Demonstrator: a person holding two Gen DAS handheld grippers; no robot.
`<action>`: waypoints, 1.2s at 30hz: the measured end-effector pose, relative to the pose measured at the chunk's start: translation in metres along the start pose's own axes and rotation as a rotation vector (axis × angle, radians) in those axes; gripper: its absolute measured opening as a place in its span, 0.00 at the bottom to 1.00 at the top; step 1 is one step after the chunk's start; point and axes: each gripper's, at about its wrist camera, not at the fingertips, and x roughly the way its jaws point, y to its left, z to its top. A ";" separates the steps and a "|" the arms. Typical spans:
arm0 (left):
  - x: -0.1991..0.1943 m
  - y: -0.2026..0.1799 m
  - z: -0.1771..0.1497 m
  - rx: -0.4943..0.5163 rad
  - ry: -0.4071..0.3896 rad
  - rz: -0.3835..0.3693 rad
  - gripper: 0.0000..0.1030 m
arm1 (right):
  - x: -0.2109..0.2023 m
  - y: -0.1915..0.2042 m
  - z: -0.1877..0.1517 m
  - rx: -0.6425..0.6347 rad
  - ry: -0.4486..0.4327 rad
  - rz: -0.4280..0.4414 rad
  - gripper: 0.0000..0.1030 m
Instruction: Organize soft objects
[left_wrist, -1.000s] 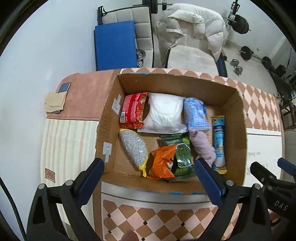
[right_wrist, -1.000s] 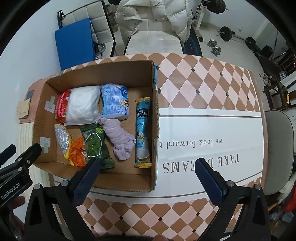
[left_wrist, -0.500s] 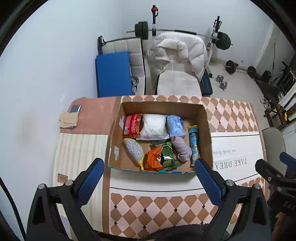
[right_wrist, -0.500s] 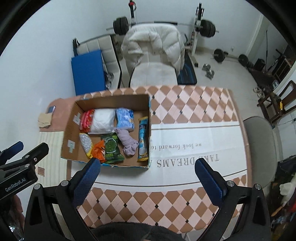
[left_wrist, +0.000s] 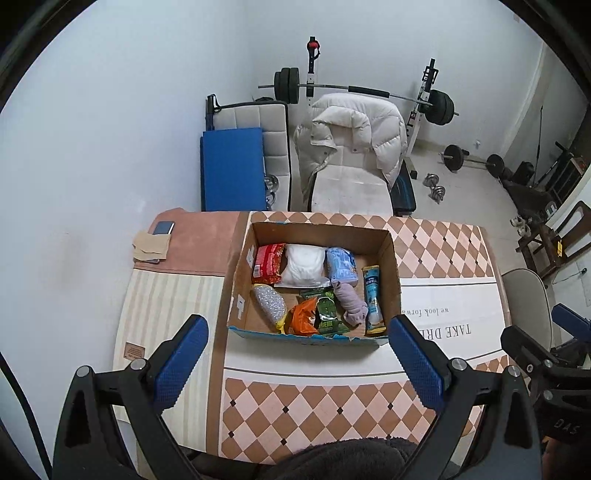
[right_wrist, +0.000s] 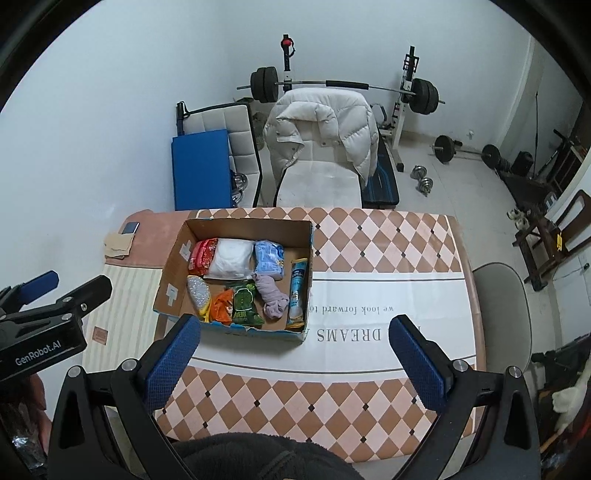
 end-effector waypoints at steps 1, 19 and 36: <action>-0.001 0.000 -0.001 0.000 0.002 -0.002 0.97 | -0.001 0.001 -0.001 -0.004 0.001 -0.001 1.00; 0.017 -0.004 -0.015 -0.003 0.006 0.034 1.00 | 0.019 -0.007 -0.005 0.020 0.007 -0.073 1.00; 0.024 -0.001 -0.020 -0.024 0.024 0.034 1.00 | 0.026 -0.008 -0.010 0.016 0.013 -0.063 1.00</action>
